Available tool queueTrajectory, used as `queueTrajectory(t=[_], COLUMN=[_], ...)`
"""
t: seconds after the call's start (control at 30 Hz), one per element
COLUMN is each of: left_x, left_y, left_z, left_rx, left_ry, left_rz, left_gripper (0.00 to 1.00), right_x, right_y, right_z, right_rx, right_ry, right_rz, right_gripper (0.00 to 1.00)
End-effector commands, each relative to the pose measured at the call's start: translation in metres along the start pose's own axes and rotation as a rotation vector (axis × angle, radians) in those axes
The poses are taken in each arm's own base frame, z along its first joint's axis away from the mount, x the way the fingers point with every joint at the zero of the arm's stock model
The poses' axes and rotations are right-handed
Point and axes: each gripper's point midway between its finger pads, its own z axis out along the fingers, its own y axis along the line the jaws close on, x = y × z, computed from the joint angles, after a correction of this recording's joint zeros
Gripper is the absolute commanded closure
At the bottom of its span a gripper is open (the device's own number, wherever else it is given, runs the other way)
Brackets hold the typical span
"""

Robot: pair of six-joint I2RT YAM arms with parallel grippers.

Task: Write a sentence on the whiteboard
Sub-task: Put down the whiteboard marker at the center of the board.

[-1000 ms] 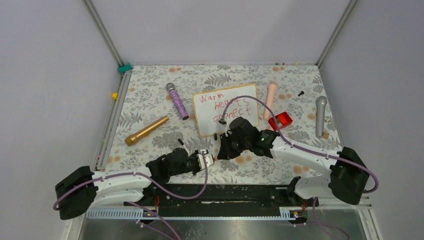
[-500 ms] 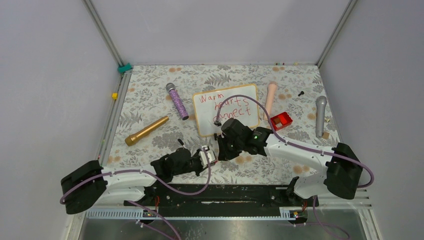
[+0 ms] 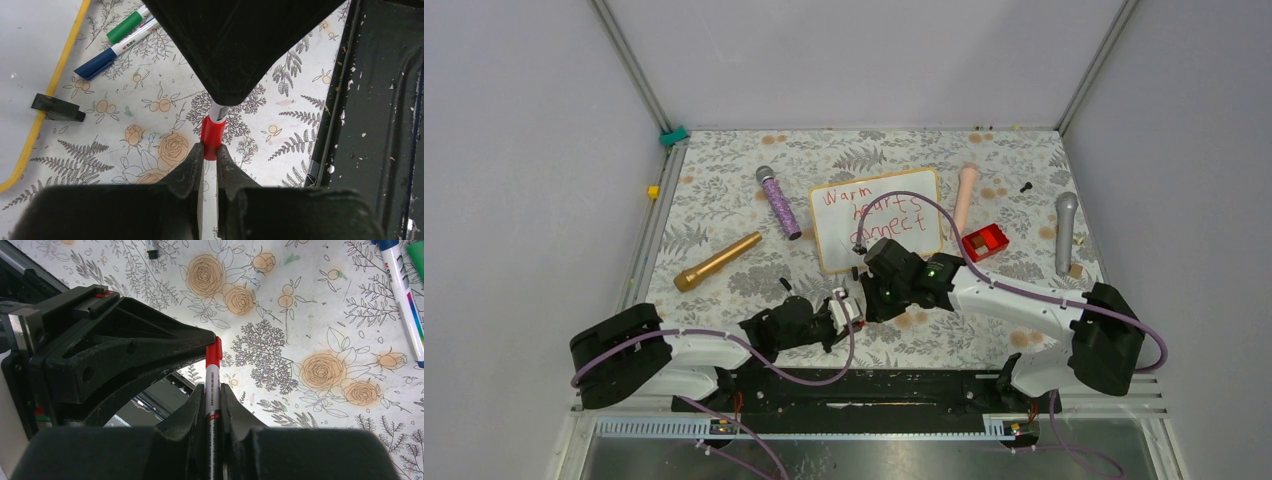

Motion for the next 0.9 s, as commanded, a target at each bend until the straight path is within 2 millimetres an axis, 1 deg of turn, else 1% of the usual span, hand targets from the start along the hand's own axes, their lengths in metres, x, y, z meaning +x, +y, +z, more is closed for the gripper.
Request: queueTrajectory(t=[0.0,0.07,0.13,0.37,0.4,0.57,0.73,0.87], left_x=[-0.109,-0.110,-0.106,-0.083,-0.080,-0.071,-0.068,-0.070], left_y=[0.002,0.003,0.004,0.003,0.001,0.001,0.001,0.001], left_z=[0.000,0.003,0.007,0.019,0.021,0.027,0.027,0.027], left_rx=[-0.002,-0.006,-0.011,-0.005,0.003,0.003,0.002,0.005], left_ry=[-0.432,-0.444,-0.441,-0.439,-0.432,-0.409,-0.398,-0.399], left_rz=[0.007,0.005,0.003,-0.021,-0.048,-0.054,-0.048,-0.047], left_gripper=[1.00,1.00,1.00,1.00,1.00,1.00,1.00,1.00], right_x=[0.017,0.020,0.022,0.030,0.032,0.046,0.055,0.057], right_y=[0.002,0.004,0.004,-0.002,-0.003,-0.016,-0.026,-0.026], right_z=[0.014,0.019,0.026,0.043,0.047,0.065,0.066,0.067], right_rx=[0.012,-0.002,-0.011,0.007,0.011,0.065,0.143,0.162], right_ry=[0.077,0.085,0.077,0.096,0.102,0.137,0.184,0.217], right_rz=[-0.017,-0.010,0.007,0.030,0.034,0.053,0.007,-0.026], right_gripper=[1.00,1.00,1.00,1.00,1.00,1.00,1.00,1.00])
